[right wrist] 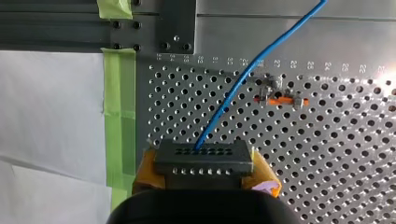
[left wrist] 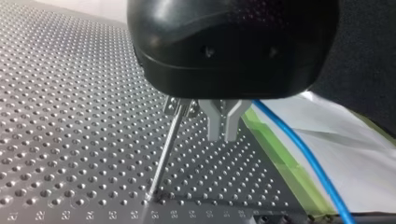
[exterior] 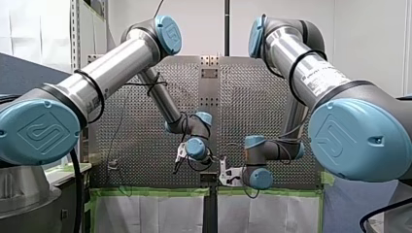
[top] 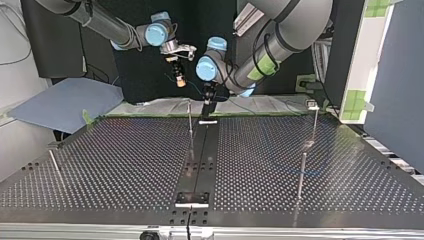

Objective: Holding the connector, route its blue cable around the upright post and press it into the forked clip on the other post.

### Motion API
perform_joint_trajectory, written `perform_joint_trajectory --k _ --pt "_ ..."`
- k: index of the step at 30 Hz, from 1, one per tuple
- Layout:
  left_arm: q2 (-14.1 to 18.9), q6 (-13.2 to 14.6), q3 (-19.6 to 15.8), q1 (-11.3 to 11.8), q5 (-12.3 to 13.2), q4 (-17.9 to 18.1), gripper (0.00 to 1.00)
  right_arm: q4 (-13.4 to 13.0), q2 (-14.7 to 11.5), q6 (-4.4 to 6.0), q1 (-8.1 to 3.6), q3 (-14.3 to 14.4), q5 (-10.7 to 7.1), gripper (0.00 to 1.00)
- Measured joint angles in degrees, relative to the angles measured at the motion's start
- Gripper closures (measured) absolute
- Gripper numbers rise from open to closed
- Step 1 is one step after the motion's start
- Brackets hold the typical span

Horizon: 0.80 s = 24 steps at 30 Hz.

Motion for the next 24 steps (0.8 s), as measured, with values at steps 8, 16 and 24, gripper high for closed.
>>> perform_joint_trajectory --k 8,16,24 --pt "-0.01 0.0 -0.01 0.0 0.0 0.0 0.75 0.15 0.01 -0.15 0.1 0.0 0.0 1.0" --pt "-0.01 0.0 -0.01 0.0 0.0 0.0 0.72 0.14 0.02 -0.16 0.1 -0.01 0.0 1.0" --pt "-0.01 0.0 -0.01 0.0 0.0 0.0 0.97 0.15 0.02 -0.16 0.14 0.0 -0.22 1.0"
